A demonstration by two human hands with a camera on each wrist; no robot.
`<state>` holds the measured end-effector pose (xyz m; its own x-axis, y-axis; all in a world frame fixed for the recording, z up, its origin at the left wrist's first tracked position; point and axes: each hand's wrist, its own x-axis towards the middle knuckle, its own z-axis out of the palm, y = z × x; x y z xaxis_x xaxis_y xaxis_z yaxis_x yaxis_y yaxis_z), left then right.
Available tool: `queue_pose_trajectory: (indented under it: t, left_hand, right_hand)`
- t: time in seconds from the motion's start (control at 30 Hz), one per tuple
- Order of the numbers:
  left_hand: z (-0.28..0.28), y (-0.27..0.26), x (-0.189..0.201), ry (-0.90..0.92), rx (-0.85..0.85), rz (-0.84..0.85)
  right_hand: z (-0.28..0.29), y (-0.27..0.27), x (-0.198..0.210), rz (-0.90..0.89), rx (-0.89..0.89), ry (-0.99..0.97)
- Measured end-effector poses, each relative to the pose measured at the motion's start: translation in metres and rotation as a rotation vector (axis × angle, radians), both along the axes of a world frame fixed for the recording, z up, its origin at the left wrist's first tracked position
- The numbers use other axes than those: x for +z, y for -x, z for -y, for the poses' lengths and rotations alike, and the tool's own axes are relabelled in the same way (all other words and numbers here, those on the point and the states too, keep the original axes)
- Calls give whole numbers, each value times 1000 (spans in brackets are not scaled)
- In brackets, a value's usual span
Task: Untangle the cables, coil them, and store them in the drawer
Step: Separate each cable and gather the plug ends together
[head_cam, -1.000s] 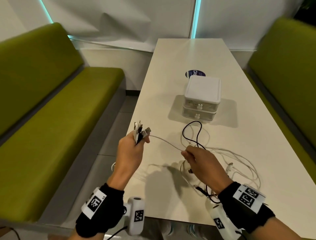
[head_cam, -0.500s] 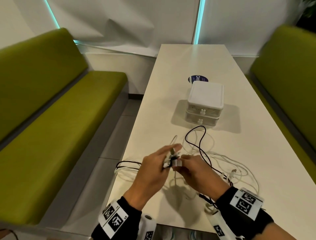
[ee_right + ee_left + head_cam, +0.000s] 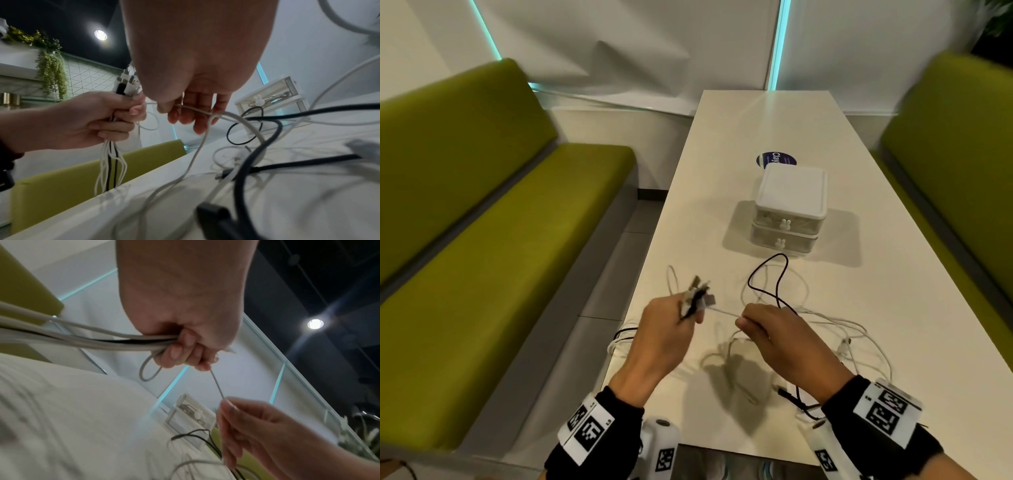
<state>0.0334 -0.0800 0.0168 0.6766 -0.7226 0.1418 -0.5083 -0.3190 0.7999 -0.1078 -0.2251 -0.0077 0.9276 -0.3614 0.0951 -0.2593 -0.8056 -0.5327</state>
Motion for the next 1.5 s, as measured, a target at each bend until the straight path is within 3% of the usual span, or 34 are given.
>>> queue_pose_trajectory:
  t: [0.13, 0.23, 0.33, 0.47, 0.57, 0.67, 0.73, 0.87, 1.0, 1.07, 1.13, 1.23, 1.37, 1.5]
  left_hand:
    - [-2, -11, 6, 161, 240, -151]
    - [-1, -18, 4, 162, 307, -241]
    - [0, -17, 1, 89, 260, -127]
    - [-1, -2, 2, 195, 59, 33]
    - [3, 11, -13, -28, -179, 165]
    - [4, 15, -18, -331, -243, 245]
    - [2, 16, -15, -366, -235, 211]
    - [-1, 8, -4, -210, -105, 56]
    - [-4, -15, 8, 20, 153, -96]
    - [-7, -24, 10, 22, 230, -111]
    - [-7, -27, 6, -43, 238, -117]
    - [-6, -24, -2, -62, 242, -47]
    - [-1, -7, 4, 123, 213, 95]
    - [2, 3, 5, 174, 101, 287]
  right_hand:
    - [2, 1, 0, 19, -34, -10]
    - [-5, 0, -4, 20, 18, -7]
    - [-7, -1, -8, 18, 20, -37]
    - [-7, -2, -12, 24, 22, -76]
    - [-9, -5, -11, 39, 27, -92]
    - [-7, -2, -4, 67, 21, -75]
    - [-5, 3, -1, 35, 48, -29]
    - [3, 8, -1, -49, 11, 12]
    - [10, 9, 0, -80, -92, -152]
    - [13, 9, -1, -104, -136, -221]
    - [15, 8, -4, -122, -128, -164]
    - [16, 7, -5, -119, -104, -103]
    - [17, 7, -7, -121, -76, -81]
    - [19, 3, -9, -95, -30, 27]
